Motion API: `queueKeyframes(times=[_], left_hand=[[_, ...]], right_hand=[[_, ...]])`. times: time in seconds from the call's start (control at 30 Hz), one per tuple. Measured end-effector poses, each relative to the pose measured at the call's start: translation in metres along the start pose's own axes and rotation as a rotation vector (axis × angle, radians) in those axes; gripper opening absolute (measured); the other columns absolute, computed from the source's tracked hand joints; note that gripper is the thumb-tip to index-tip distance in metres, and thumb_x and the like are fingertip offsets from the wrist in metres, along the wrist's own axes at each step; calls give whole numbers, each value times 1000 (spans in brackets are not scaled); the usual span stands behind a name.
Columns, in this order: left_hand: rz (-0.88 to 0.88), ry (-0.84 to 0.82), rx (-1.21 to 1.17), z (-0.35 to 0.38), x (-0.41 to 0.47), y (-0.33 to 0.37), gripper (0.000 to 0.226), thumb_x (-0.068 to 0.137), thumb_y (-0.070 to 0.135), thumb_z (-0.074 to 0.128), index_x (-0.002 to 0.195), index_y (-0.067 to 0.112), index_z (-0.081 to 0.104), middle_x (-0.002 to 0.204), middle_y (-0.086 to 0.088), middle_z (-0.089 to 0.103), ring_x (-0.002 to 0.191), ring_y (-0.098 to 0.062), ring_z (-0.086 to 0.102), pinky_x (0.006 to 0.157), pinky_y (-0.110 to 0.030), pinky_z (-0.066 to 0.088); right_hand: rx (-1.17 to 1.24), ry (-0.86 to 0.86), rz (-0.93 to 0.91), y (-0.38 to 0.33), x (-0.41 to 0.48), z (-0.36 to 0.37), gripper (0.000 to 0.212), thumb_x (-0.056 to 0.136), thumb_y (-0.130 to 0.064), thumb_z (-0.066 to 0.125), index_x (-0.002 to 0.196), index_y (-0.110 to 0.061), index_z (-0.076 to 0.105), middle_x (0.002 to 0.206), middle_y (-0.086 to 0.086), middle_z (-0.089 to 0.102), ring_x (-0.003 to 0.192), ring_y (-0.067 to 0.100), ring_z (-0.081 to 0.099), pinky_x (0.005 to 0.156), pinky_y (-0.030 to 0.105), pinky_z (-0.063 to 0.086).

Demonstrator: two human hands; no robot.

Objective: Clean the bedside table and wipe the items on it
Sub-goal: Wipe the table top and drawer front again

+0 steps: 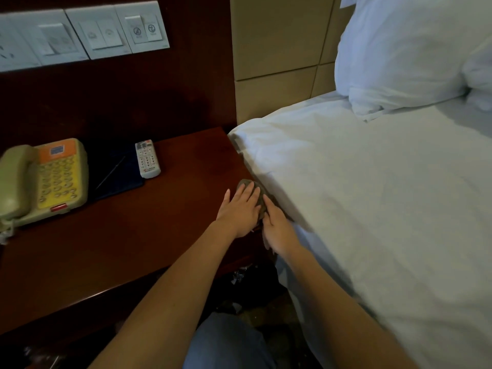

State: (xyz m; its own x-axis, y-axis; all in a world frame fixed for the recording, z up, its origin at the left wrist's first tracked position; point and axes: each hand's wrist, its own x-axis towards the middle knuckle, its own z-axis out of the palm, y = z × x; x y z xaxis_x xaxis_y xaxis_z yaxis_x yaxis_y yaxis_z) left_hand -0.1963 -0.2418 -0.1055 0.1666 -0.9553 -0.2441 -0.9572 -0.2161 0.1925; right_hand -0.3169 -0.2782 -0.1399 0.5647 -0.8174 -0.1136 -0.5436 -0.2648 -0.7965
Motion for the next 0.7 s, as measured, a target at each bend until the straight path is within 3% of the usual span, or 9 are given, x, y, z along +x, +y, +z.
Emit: queueKeyframes(times=[0.13,0.23,0.33,0.43,0.53,0.6,0.7], left_hand=[[16,-22,22,7,-26,15,55,104,36,15,153,20,-5,159,3,-16,146,-14,-16,117,-45,-9],[18,-20,74,15,-44,25,55,104,34,16,152,20,-7,159,2,-17,145,-15,-17,117,-45,-9],[22,-16,129,18,-53,24,55,104,34,16,152,20,-9,158,2,-19,145,-15,-18,116,-44,-9],[3,-36,111,8,-54,13,55,104,34,16,152,20,-7,159,3,-18,146,-13,-16,118,-46,-6],[-48,-48,147,-2,-49,-9,64,102,27,32,153,17,-4,159,1,-16,146,-15,-15,118,-49,-4],[-93,-27,161,-4,-44,-27,69,100,24,40,153,16,-3,159,-2,-17,146,-18,-16,117,-50,-4],[-158,19,122,-6,-33,-55,64,101,27,35,153,19,-3,159,-1,-19,145,-18,-18,118,-49,-4]], right_hand=[[19,47,-17,13,-37,7,55,102,-15,36,152,-29,18,158,-3,15,141,15,28,102,19,31],[312,104,28,12,-63,25,58,101,-12,39,149,-36,18,160,-9,8,146,13,14,118,36,21],[462,237,67,-3,-74,34,45,103,-23,34,146,-35,26,160,-8,12,146,13,15,119,44,21],[78,221,65,-14,-59,25,46,104,-29,26,149,-17,30,161,4,6,148,20,8,120,42,12],[-467,47,59,-33,-28,20,51,104,-34,20,153,-17,17,161,9,-3,148,24,-3,120,43,1],[-584,-44,6,-44,-5,23,54,104,-39,17,154,-19,9,161,10,-6,148,24,-7,119,44,-5],[-635,-129,-68,-54,30,34,56,103,-42,15,154,-22,2,161,8,-10,148,22,-11,118,43,-8]])
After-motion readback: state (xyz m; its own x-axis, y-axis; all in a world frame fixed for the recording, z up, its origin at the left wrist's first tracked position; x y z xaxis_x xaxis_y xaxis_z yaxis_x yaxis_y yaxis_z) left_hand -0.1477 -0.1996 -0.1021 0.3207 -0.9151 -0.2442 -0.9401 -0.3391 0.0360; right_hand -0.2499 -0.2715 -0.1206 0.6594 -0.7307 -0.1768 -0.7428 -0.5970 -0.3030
